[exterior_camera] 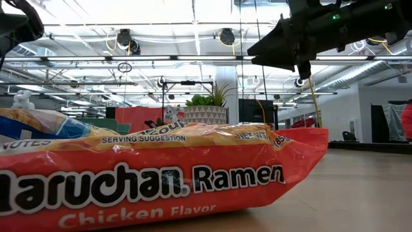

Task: Sort Maruchan noodles
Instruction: Put the red noodle pack into the orange bin

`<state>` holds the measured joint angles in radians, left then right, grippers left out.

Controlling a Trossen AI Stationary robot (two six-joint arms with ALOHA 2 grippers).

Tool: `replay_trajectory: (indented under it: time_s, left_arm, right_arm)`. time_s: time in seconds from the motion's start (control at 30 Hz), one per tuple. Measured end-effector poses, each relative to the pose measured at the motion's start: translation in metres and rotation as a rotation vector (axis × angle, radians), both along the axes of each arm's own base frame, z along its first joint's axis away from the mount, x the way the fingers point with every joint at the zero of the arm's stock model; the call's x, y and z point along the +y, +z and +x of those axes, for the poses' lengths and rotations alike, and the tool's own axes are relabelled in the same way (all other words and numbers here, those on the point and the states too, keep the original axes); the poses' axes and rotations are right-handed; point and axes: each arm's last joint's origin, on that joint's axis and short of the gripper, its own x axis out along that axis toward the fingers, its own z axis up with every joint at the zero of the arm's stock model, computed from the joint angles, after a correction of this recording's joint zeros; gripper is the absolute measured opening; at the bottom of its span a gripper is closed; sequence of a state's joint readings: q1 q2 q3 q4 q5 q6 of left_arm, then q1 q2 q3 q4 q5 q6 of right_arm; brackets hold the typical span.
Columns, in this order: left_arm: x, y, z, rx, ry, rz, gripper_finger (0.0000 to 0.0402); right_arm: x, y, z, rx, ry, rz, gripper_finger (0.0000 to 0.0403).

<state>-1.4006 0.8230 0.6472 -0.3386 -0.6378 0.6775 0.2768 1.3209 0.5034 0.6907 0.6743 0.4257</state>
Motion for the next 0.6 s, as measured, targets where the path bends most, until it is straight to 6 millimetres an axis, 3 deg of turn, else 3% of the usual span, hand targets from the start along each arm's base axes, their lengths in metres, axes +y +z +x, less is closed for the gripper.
replay_trajectory:
  time_s: [0.6]
  left_arm:
    - [-0.004,-0.010,-0.012,0.284,0.104,-0.192,0.0129]
  right_arm:
    - [0.001,-0.002,0.000,0.027,0.024,-0.002,0.0130]
